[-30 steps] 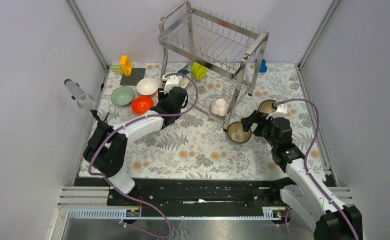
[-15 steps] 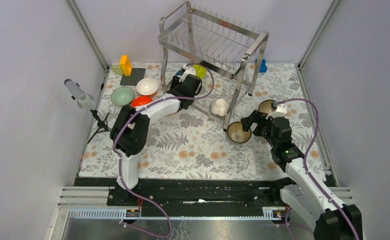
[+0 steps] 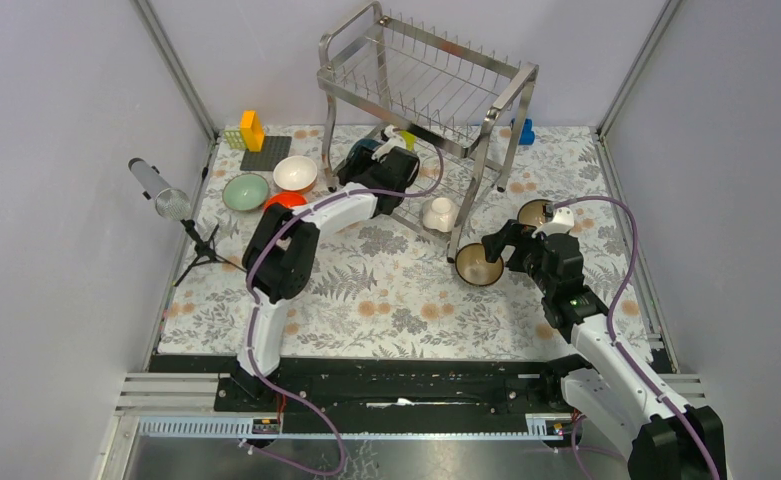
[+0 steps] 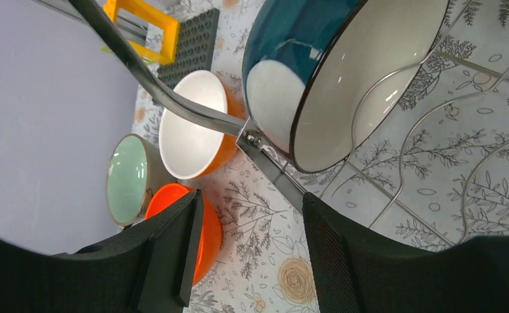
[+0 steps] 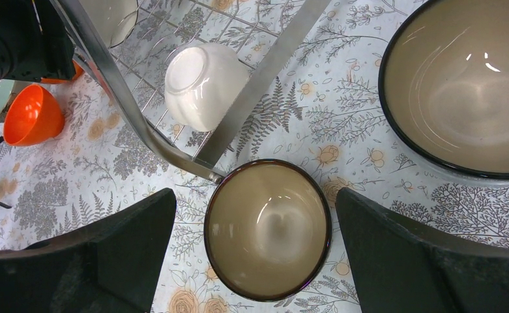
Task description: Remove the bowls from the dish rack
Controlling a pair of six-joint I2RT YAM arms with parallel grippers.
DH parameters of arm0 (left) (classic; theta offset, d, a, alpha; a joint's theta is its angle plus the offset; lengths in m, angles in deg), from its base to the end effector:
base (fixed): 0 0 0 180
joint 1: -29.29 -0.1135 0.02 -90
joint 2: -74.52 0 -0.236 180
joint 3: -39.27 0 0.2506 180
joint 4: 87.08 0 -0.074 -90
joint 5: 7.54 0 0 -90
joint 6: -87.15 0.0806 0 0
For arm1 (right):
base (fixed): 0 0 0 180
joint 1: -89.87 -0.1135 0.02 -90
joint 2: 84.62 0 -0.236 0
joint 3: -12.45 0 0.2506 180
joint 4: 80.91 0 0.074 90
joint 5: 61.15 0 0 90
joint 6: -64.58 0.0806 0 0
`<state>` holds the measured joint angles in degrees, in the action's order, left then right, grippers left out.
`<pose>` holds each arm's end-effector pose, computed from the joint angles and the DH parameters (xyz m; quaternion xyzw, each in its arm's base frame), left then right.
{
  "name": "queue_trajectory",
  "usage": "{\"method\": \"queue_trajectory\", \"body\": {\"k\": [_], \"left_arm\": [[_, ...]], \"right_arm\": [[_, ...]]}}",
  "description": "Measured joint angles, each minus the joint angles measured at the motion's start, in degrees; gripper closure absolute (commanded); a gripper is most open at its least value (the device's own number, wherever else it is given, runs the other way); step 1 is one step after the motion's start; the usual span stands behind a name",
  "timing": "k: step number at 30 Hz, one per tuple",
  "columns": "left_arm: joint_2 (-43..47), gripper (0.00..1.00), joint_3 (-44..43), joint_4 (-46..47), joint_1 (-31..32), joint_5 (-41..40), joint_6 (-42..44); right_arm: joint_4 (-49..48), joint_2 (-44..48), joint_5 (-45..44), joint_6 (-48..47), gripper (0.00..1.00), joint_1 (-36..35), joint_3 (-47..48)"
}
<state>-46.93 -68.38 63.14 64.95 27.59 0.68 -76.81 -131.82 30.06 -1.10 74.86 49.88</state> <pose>0.4233 -0.2226 0.1721 0.1025 0.8294 0.3101 0.4533 0.2475 0.0681 0.2071 0.0574 0.7852 0.2153 0.5778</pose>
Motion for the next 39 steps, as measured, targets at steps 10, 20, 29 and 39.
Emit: {"method": "queue_trajectory", "body": {"k": [10,20,29,39], "left_arm": [[-6.21,0.39,-4.26,4.39,0.61,-2.67,7.74],[-10.12,0.42,-4.85,21.07,0.61,-8.68,21.79],[-14.29,1.00,-4.85,38.64,0.59,-13.60,36.15],[-14.38,1.00,-1.46,51.52,0.92,-15.26,45.66]], "right_arm": [[-0.02,0.22,-0.04,-0.02,0.01,0.00,-0.09],[-0.04,-0.07,-0.02,-0.02,0.01,0.00,-0.09],[-0.07,-1.09,-0.02,0.00,0.01,0.00,-0.09],[-0.46,-1.36,-0.02,-0.02,0.01,0.00,-0.09]]}}
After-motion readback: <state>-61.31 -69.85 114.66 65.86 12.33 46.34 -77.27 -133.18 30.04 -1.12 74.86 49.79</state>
